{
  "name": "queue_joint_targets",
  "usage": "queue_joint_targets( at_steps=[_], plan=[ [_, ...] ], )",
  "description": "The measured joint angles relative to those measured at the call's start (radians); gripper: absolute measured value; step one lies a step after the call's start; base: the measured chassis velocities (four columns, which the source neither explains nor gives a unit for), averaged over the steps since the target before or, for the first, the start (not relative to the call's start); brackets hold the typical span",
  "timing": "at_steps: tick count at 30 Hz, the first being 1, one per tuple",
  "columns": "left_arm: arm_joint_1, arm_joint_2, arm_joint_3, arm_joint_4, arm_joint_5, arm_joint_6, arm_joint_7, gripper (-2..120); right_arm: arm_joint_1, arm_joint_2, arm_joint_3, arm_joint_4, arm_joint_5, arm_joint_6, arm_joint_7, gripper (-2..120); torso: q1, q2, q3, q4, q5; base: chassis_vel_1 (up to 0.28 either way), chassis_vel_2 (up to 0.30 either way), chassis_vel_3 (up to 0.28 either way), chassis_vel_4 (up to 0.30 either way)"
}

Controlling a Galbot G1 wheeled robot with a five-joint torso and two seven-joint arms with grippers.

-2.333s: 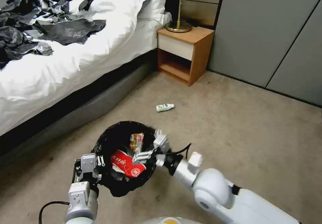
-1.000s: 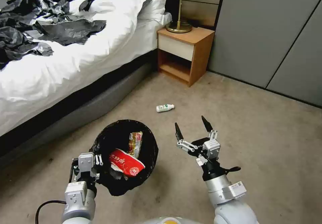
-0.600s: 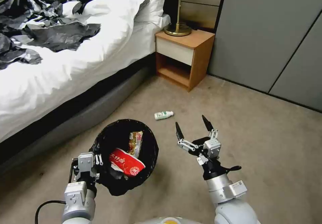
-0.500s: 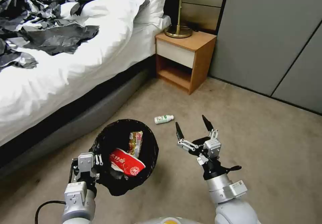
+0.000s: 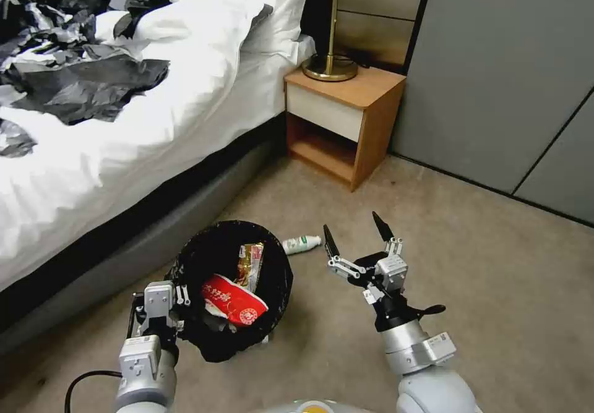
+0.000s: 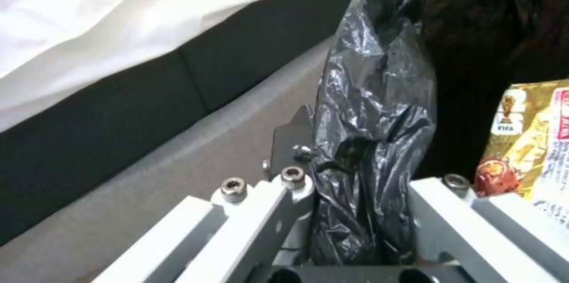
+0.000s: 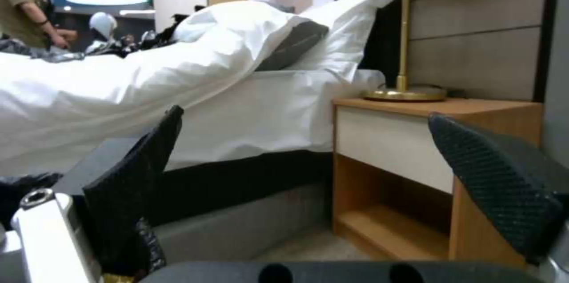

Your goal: Pick up the trash bin, then pick up the garbage from the floor and place it into the trash bin.

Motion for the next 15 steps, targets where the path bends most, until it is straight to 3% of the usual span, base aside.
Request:
queue_joint_targets(
  at_steps=[8, 15],
  plan=[
    [-0.001, 0.001, 0.001, 0.001, 0.0, 0.0, 0.0, 3, 0.008, -0.003, -0.008, -0.012, -0.011, 0.006, -0.015, 100, 0.0, 0.0, 0.0, -0.0002, -0.0001, 0.0, 0.008, -0.004, -0.003],
    [-0.002, 0.003, -0.004, 0.003, -0.003, 0.0, 0.0, 3, 0.089, -0.057, 0.002, -0.096, -0.041, 0.039, -0.053, 100, 0.0, 0.0, 0.0, -0.0002, 0.0, 0.0, 0.0, 0.0, 0.0]
  ],
)
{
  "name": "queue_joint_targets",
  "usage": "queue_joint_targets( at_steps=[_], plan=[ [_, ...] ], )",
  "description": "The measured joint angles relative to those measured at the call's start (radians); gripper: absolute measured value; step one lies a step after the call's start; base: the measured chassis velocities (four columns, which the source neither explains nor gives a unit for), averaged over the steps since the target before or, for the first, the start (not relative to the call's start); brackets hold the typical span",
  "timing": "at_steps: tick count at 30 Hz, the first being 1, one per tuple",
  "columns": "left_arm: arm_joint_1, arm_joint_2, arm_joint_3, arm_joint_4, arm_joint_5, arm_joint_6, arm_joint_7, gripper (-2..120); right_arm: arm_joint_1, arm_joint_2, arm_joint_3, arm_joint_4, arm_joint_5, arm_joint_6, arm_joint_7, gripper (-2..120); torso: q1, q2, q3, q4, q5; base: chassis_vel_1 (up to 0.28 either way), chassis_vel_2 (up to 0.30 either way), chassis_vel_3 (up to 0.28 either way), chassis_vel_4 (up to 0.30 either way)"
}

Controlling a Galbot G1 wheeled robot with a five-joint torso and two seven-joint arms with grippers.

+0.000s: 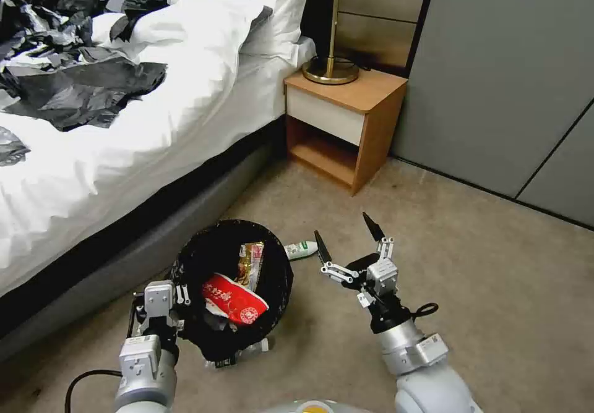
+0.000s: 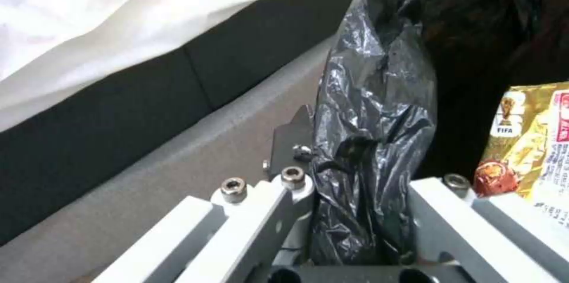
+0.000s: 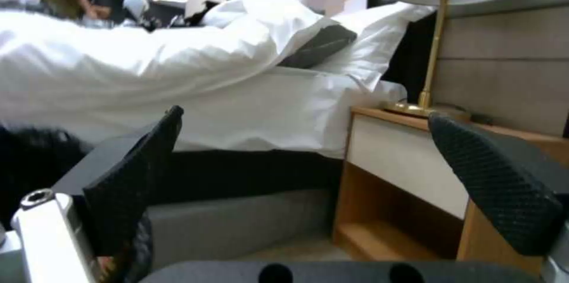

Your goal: Pick up the trash bin, then pick up the garbage from the floor and place it into the trash bin.

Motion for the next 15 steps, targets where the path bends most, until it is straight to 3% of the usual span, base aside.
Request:
queue_joint_targets(
  at_steps=[9, 15],
  plan=[
    [-0.001, -0.005, -0.008, 0.006, -0.004, 0.0, 0.0, 3, 0.153, -0.054, -0.044, -0.177, -0.026, -0.014, -0.03, 100, 0.0, 0.0, 0.0, 0.0002, 0.0, 0.0, 0.0, 0.0, 0.0],
    [-0.006, -0.008, -0.016, 0.006, -0.011, 0.004, -0.001, 3, 0.214, -0.045, -0.076, -0.241, -0.027, -0.021, -0.04, 100, 0.0, 0.0, 0.0, 0.0002, 0.0001, 0.0, 0.0, 0.0, 0.0]
  ],
)
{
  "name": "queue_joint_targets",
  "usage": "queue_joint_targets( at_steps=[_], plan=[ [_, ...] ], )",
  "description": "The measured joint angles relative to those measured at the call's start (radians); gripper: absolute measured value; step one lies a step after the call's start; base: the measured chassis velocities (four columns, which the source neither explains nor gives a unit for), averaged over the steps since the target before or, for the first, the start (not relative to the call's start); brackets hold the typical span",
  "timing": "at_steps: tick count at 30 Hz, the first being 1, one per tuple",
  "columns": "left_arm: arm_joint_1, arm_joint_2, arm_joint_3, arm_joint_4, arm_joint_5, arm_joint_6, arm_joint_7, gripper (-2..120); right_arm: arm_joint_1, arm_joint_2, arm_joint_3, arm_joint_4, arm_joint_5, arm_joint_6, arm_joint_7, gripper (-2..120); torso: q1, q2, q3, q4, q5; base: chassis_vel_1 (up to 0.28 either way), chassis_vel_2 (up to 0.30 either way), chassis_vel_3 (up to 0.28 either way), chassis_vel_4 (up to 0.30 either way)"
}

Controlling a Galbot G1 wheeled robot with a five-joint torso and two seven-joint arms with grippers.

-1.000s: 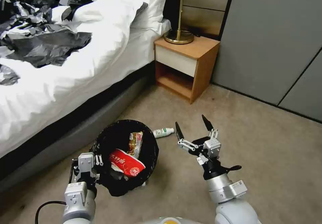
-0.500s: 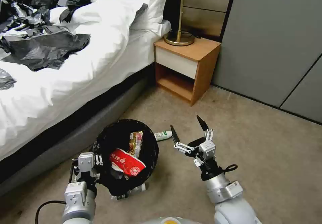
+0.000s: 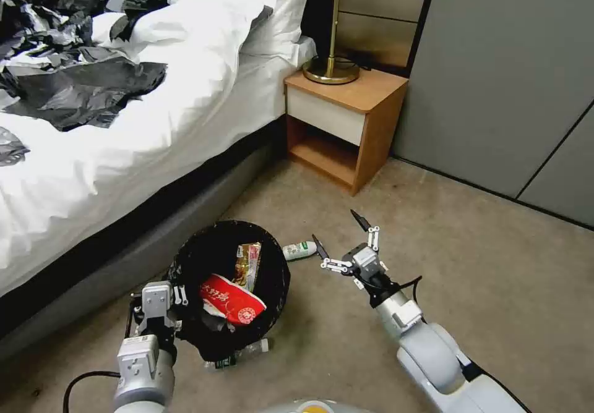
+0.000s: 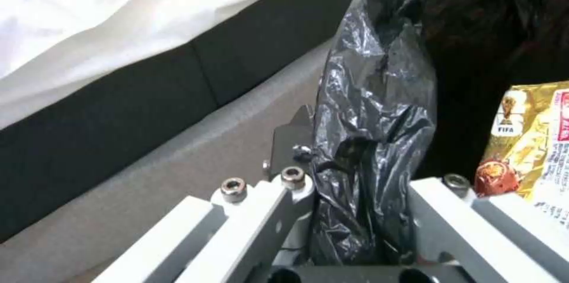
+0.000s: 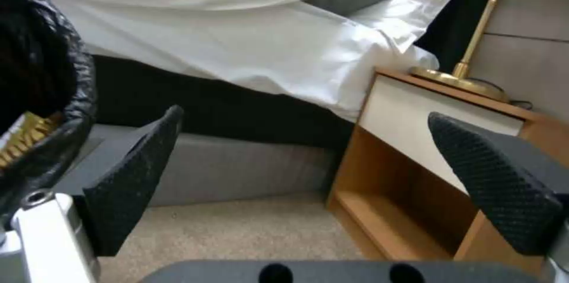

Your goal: Pick up the trash bin, then pick up the garbage from the floor and place it into the trash bin.

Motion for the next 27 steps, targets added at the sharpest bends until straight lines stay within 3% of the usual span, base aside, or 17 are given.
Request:
queue_joint_targets(
  at_steps=[10, 13, 15, 17, 19, 23, 27],
  plan=[
    [-0.004, 0.004, -0.011, -0.009, -0.006, 0.004, -0.002, 3, 0.103, -0.031, -0.024, -0.097, -0.001, -0.008, -0.049, 100, 0.0, 0.0, 0.0, -0.0001, -0.0001, 0.0, 0.0, 0.0, 0.0],
    [-0.004, 0.004, -0.013, -0.011, -0.006, 0.005, -0.002, 3, 0.141, -0.041, -0.029, -0.134, -0.02, -0.019, -0.094, 100, 0.0, 0.0, 0.0, 0.0, 0.0, 0.0, 0.0, 0.0, 0.0],
    [-0.005, 0.002, -0.017, -0.012, -0.007, 0.005, -0.003, 3, 0.246, -0.056, -0.069, -0.243, -0.095, -0.039, -0.201, 100, 0.0, 0.0, 0.0, -0.0003, -0.0001, 0.0, 0.0, 0.0, 0.0],
    [-0.006, 0.001, -0.017, -0.011, -0.007, 0.005, -0.003, 3, 0.276, -0.053, -0.083, -0.28, -0.128, -0.04, -0.225, 100, 0.0, 0.0, 0.0, -0.0001, -0.0003, 0.0, 0.0, 0.0, 0.0],
    [-0.009, -0.005, -0.016, -0.003, -0.006, 0.005, -0.003, 3, 0.347, -0.026, -0.122, -0.373, -0.223, -0.015, -0.263, 100, 0.0, 0.0, 0.0, 0.0, -0.0002, 0.0, 0.0, 0.0, 0.0],
    [-0.012, -0.01, -0.016, 0.005, -0.005, 0.006, -0.004, 3, 0.397, 0.005, -0.16, -0.444, -0.274, 0.009, -0.3, 100, 0.0, 0.0, 0.0, 0.0001, 0.0, 0.0, 0.0, 0.0, 0.0],
    [-0.012, -0.013, -0.016, 0.012, -0.004, 0.006, -0.004, 3, 0.461, 0.049, -0.187, -0.553, -0.337, 0.052, -0.411, 100, 0.0, 0.0, 0.0, 0.0001, -0.0001, 0.0, 0.0, 0.0, 0.0]
  ],
)
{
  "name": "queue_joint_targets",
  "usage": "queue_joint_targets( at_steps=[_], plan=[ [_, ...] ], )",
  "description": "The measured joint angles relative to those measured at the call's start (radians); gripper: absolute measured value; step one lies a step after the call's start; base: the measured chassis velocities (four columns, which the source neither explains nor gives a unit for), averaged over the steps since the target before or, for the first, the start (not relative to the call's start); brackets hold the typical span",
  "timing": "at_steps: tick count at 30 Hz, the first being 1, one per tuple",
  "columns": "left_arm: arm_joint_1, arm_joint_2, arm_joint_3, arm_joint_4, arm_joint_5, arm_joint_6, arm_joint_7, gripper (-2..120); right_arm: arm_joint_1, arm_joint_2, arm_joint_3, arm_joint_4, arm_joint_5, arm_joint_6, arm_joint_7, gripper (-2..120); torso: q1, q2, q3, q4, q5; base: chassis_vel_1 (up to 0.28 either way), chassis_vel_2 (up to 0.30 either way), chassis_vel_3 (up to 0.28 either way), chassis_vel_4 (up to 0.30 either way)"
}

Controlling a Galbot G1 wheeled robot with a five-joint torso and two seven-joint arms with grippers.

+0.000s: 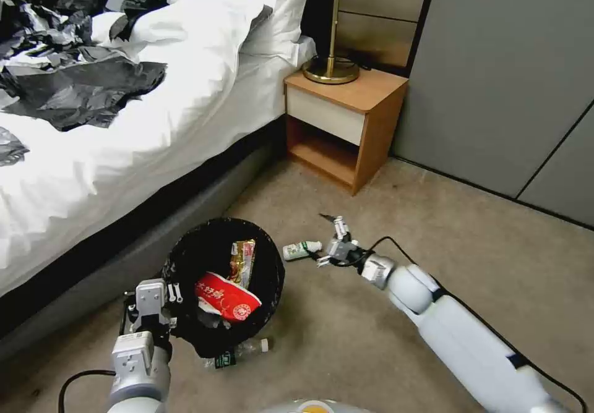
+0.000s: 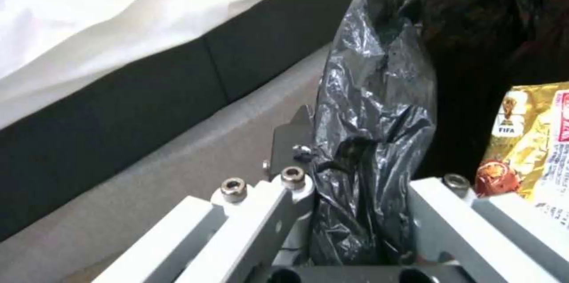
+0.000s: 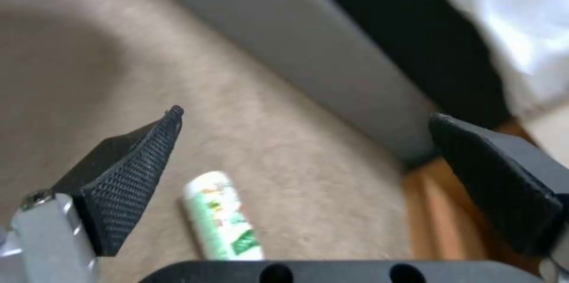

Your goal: Pick up the trash bin, then pick up the garbage from the floor and place it into the trash bin.

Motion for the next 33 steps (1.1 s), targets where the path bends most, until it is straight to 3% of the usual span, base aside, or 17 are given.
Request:
queue_joint_targets(
  at_steps=[5, 12, 16, 19, 33],
  plan=[
    [0.001, -0.005, 0.0, 0.011, 0.005, 0.0, -0.001, 3, 0.062, 0.05, 0.001, -0.11, -0.052, 0.069, -0.105, 100, 0.0, 0.0, 0.0, -0.0003, -0.0001, 0.0, 0.0, 0.0, 0.0],
    [0.001, -0.01, 0.007, 0.019, 0.012, 0.0, -0.001, 3, 0.124, 0.117, 0.019, -0.248, -0.126, 0.129, -0.131, 100, 0.0, 0.0, 0.0, 0.0, -0.0001, 0.0, 0.0, 0.0, 0.0],
    [0.004, -0.011, 0.007, 0.021, 0.013, 0.0, -0.001, 3, 0.132, 0.139, 0.031, -0.293, -0.174, 0.15, -0.125, 100, 0.0, 0.0, 0.0, -0.0002, -0.0001, 0.0, 0.0, 0.0, 0.0],
    [0.006, -0.011, 0.004, 0.026, 0.013, 0.0, -0.002, 3, 0.133, 0.167, 0.048, -0.352, -0.24, 0.166, -0.065, 100, 0.0, 0.0, 0.0, -0.0002, 0.0, 0.0, 0.0, 0.0, 0.0],
    [0.017, -0.015, 0.008, 0.036, 0.023, -0.003, -0.002, 3, 0.169, 0.2, 0.081, -0.482, -0.231, 0.167, -0.017, 100, 0.0, 0.0, 0.0, -0.0001, 0.0, 0.0, 0.0, 0.0, 0.0]
  ],
)
